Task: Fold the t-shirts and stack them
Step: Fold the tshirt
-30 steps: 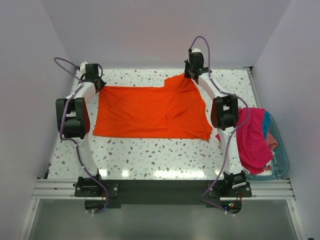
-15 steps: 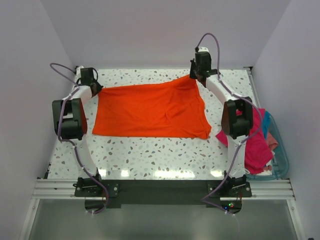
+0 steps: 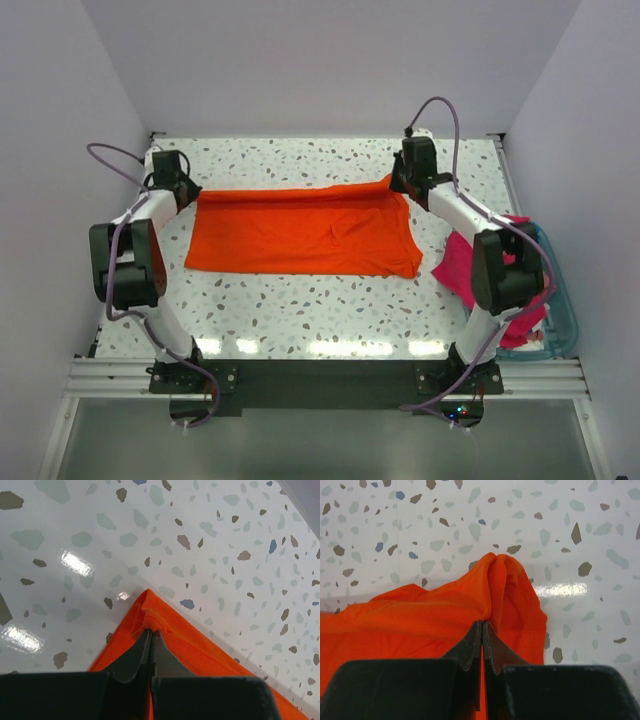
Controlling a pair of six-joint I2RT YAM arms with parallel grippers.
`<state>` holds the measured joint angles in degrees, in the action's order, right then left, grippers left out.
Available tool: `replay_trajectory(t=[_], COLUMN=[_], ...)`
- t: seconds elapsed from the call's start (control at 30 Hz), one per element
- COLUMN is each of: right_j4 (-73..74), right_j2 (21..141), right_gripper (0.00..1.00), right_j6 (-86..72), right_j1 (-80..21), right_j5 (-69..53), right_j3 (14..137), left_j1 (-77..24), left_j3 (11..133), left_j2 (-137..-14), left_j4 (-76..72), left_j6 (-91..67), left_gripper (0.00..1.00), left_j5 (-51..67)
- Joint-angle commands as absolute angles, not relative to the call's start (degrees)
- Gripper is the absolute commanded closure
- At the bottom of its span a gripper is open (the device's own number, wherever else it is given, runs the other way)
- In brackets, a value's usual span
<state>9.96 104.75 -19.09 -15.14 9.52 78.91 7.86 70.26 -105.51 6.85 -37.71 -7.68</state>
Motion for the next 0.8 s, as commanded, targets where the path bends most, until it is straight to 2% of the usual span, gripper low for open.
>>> replay_trajectory(t=[0.0,0.43,0.5,0.53,0.6,0.63,0.67,0.77], right_j4=[5.9,3.5,2.3,1.9,1.1,1.0,1.2,2.8], right_j2=[97.4,83.3,82.6,82.1,80.5,79.9,78.5,77.3], right_gripper=[1.00,1.00,1.00,0.99,0.84,0.70,0.62,0.48], right_j6=[-21.5,-26.2,-27.0,-27.2,-27.0,-26.8,-26.5,-25.0], right_j1=[-16.3,-19.4,-19.5,-19.6,-19.7,-19.8,-19.8,-19.7], right_j5=[11.3,11.3,9.9,9.2,8.1,8.1,8.0,8.3], right_j3=[75.3,53.2,51.1,49.1,47.6,46.8,46.8,48.6], left_j1=[8.6,8.8,8.8,8.9,8.9,9.0,9.0,8.9], left_j3=[67.1,52.1,50.8,49.7,48.6,48.1,47.9,47.7], left_j2=[-99.9,-87.9,-86.9,-86.5,-85.3,-84.9,-83.9,-82.6], left_j4=[5.0,8.0,8.5,9.0,8.9,8.4,8.0,6.6], left_j6=[-38.8,-41.8,-43.3,-43.9,-44.7,-44.7,-44.6,-44.2], left_gripper=[1.00,1.00,0.92,0.80,0.65,0.51,0.46,0.40], left_j5=[-8.9,-12.2,-12.9,-13.3,-13.3,-13.2,-12.5,-11.5])
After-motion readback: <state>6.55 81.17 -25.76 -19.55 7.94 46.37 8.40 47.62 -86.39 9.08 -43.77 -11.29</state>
